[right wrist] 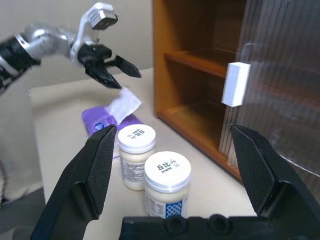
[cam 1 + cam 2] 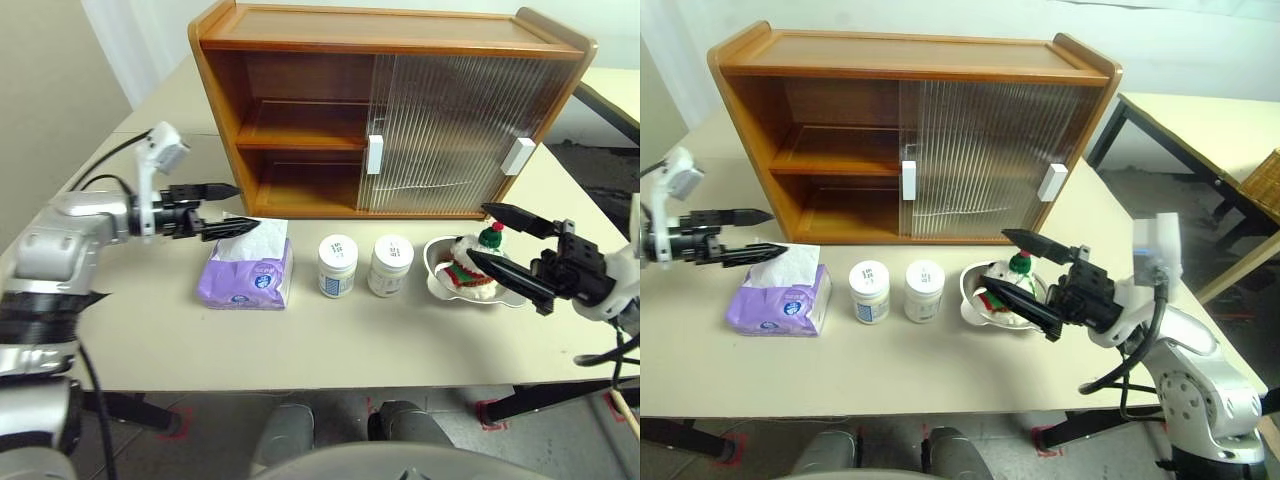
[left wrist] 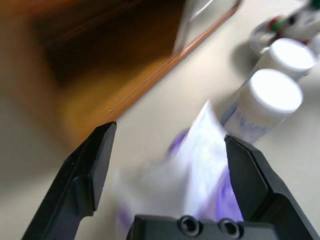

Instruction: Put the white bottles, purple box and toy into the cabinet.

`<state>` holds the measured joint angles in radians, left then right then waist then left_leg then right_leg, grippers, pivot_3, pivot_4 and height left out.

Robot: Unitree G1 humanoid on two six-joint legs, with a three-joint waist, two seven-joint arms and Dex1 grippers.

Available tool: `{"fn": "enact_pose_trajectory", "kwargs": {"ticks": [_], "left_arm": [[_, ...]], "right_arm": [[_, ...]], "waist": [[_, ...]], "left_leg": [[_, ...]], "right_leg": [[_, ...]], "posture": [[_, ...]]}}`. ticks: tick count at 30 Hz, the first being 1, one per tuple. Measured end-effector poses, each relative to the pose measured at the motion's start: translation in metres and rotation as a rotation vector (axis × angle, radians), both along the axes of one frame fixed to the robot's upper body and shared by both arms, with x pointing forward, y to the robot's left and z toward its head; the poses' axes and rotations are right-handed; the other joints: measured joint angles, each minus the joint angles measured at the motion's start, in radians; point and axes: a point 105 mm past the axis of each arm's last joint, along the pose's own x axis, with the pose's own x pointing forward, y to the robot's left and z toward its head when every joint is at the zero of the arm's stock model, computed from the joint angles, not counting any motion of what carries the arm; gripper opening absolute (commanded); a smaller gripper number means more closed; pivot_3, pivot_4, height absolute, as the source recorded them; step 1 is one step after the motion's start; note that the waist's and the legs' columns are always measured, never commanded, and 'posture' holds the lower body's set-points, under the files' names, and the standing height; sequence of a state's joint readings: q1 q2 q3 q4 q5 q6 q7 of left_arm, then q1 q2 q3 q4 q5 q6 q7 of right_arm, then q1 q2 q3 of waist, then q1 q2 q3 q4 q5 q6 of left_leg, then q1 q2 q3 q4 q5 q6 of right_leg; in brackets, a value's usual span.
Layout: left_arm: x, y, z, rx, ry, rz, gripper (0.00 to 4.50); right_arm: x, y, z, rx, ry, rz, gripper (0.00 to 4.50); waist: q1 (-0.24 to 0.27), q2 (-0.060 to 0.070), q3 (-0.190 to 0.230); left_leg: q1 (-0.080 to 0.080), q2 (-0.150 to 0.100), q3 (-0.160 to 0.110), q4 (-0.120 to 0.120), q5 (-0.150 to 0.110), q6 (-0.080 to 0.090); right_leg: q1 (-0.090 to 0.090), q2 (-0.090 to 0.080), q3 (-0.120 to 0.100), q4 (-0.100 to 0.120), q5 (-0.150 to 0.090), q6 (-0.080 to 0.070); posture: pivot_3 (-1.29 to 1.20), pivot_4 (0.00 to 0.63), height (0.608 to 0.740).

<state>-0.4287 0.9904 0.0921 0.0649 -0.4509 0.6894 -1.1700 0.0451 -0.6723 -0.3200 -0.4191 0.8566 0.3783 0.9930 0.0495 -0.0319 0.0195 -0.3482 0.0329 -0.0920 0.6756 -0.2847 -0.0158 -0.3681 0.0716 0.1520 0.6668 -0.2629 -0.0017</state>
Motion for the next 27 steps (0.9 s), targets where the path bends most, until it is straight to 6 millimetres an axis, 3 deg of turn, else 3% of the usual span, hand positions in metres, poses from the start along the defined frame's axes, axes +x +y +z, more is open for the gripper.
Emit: {"fn": "enact_pose_trajectory", "kwargs": {"ticks": [5,12,22,27], "left_arm": [[-0.013,0.015,-0.004,0.075,0.092,0.073,4.47],[-0.024,0.001,-0.03,0.135,0.199,0.032,4.47],[-0.034,0.004,-0.062,0.205,0.357,0.054,4.38],[-0.037,-0.001,-0.073,0.152,0.423,0.066,2.78]], "right_arm": [[0.003,0.005,-0.004,-0.01,0.007,0.027,4.5],[0.003,0.004,-0.005,-0.037,0.01,0.046,4.5],[0.003,0.0,-0.011,-0.099,0.023,0.026,4.5],[0.002,-0.001,-0.015,-0.1,0.038,0.016,4.5]], "waist": [[0.017,0.001,0.0],[0.031,0.0,-0.001],[0.033,0.0,-0.003],[0.033,-0.001,-0.004]], "left_leg": [[0.0,0.003,-0.003,-0.002,-0.001,-0.004],[-0.001,0.006,-0.003,-0.003,-0.002,-0.007],[0.001,0.007,-0.003,-0.008,0.001,-0.013],[0.001,0.008,-0.004,-0.008,0.002,-0.014]], "right_leg": [[-0.004,0.001,0.0,0.001,0.0,-0.007],[-0.004,0.001,0.001,0.001,-0.001,-0.012],[-0.004,0.002,0.002,0.002,0.0,-0.015],[-0.004,0.002,0.001,0.002,0.001,-0.016]], "posture": [[0.17,0.0,0.74],[0.15,0.0,0.74],[0.14,0.0,0.74],[0.14,0.0,0.74]]}}
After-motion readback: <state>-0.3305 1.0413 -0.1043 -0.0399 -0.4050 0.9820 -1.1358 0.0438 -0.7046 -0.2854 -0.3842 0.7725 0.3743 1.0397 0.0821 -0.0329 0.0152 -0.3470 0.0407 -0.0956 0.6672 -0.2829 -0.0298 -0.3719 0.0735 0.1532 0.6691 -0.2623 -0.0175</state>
